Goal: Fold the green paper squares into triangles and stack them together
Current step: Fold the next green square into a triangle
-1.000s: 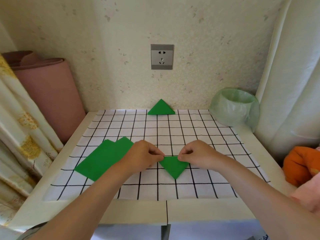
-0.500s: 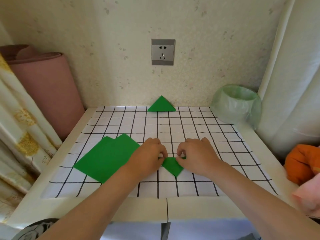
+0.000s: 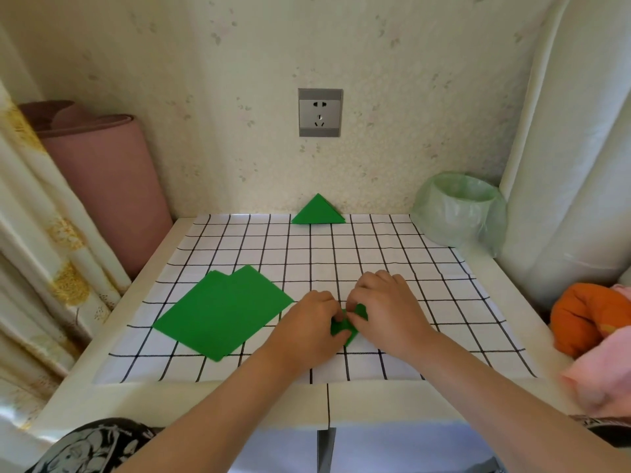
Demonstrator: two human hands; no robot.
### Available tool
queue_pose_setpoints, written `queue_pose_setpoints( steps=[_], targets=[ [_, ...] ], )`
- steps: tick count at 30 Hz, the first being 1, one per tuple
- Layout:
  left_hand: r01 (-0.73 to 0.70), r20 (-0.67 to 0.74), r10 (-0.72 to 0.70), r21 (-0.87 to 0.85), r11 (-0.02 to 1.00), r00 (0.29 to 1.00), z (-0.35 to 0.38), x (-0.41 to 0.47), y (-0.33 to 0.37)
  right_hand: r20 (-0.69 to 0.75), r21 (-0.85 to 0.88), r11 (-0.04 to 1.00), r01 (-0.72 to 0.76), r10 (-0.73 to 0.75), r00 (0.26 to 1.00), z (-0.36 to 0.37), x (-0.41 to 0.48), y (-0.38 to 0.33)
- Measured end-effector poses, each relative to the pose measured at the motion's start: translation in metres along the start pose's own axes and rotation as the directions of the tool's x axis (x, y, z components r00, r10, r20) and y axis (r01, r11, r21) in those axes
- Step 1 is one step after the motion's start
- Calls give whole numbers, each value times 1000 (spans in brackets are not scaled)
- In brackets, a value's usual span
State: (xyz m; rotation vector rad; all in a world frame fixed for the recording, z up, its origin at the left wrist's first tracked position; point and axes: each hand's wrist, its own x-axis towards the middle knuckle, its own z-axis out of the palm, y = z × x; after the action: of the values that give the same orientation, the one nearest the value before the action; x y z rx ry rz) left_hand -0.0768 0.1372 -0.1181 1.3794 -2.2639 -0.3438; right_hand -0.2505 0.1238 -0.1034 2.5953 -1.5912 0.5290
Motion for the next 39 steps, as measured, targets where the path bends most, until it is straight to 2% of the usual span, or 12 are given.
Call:
queue_pose_setpoints(
  steps=[4, 10, 16, 24, 32, 37, 39],
  targets=[
    [7, -10, -6, 16, 1000, 1000, 0, -2, 2, -16, -19, 993, 114, -114, 993, 0, -14, 0],
    [0, -6, 0, 24, 1000, 1000, 2, -4, 5, -42, -71, 982, 173, -177, 983, 0, -35, 2],
    [-60, 25, 61, -38, 997, 998, 8, -8, 10, -33, -53, 989, 136, -138, 990, 4, -50, 5],
    [-139, -26, 140, 43, 989, 990, 9, -15, 9, -16, -96, 993, 66, -67, 998, 6, -54, 8],
    [-171, 32, 168, 164, 972, 985, 8, -19, 18, 37, -188, 963, -195, 205, 978, 0, -46, 26],
    [-163, 14, 164, 214, 963, 986, 11, -20, 25, -8, -171, 961, -216, 218, 976, 4, -45, 28],
    [-159, 12, 160, 211, 965, 987, 12, -20, 27, -50, -195, 970, -143, 136, 989, 5, -47, 26]
  ],
)
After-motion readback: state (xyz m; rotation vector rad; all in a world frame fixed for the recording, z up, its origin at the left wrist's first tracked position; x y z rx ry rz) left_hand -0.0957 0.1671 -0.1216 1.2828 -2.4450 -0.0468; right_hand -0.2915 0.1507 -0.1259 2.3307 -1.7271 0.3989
